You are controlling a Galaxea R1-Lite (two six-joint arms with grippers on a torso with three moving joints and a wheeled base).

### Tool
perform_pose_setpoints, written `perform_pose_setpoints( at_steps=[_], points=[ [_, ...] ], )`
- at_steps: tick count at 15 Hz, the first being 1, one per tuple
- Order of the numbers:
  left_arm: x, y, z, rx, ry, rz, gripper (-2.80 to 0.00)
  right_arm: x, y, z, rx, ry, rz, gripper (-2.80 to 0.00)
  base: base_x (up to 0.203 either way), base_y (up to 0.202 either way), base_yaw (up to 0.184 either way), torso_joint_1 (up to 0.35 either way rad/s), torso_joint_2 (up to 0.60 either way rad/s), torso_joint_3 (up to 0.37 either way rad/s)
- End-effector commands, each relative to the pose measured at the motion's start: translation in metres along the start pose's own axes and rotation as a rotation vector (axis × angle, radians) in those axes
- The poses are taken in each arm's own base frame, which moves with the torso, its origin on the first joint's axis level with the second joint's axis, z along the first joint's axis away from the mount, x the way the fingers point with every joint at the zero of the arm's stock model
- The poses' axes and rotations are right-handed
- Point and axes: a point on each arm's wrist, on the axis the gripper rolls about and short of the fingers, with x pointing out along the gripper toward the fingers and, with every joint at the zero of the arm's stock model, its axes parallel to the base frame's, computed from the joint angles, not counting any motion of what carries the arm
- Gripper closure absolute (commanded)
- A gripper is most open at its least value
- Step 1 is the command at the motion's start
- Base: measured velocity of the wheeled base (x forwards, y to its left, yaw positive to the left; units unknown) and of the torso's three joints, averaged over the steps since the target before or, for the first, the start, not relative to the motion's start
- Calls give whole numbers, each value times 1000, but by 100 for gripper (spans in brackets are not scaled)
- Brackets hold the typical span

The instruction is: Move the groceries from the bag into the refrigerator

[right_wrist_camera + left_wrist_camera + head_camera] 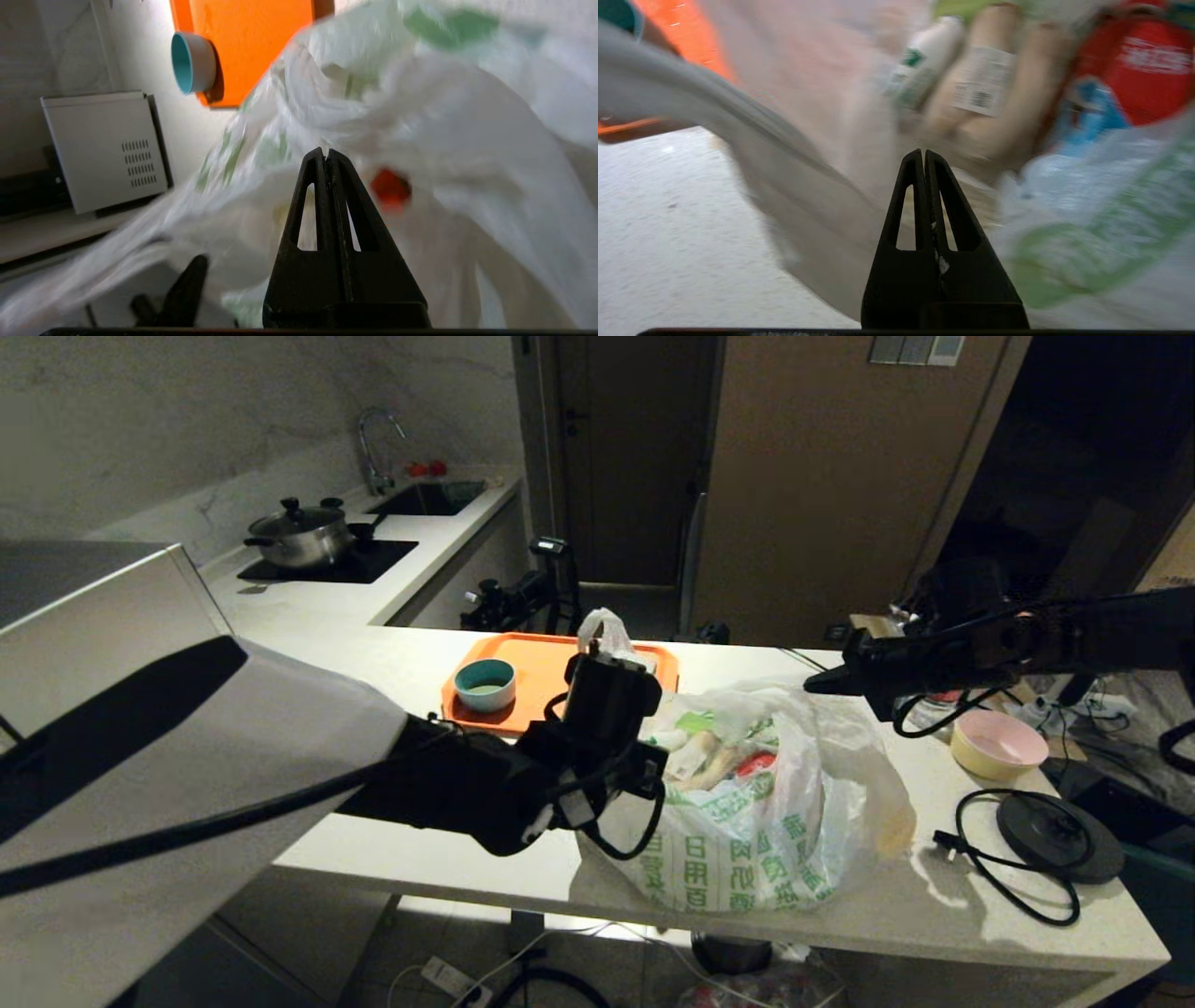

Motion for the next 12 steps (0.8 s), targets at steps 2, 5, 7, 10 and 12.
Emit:
perform_pose_setpoints(
  at_steps=[2, 5, 7, 10, 12],
  points=[
    [5, -34, -4, 16, -13, -48, 0, -30, 14, -22, 1, 19, 2, 0, 0, 0, 0, 0, 0, 0],
    [-1, -54, 2, 18, -40, -73, 0, -27, -3, -38, 2, 70, -32, 0, 0, 0, 0, 0, 0, 0],
    [5, -63, -1, 18, -44, -69, 0, -26, -8, -41, 5, 73, -35, 0, 0, 0, 0, 0, 0, 0],
    [9, -85, -4, 9, -61, -89, 0, -35, -3, -45, -4, 65, -27, 0, 0, 0, 0, 0, 0, 0],
    [17, -96, -7, 5, -69, -100, 0, -42, 1, -47, -9, 63, -17, 0, 0, 0, 0, 0, 0, 0]
  ],
)
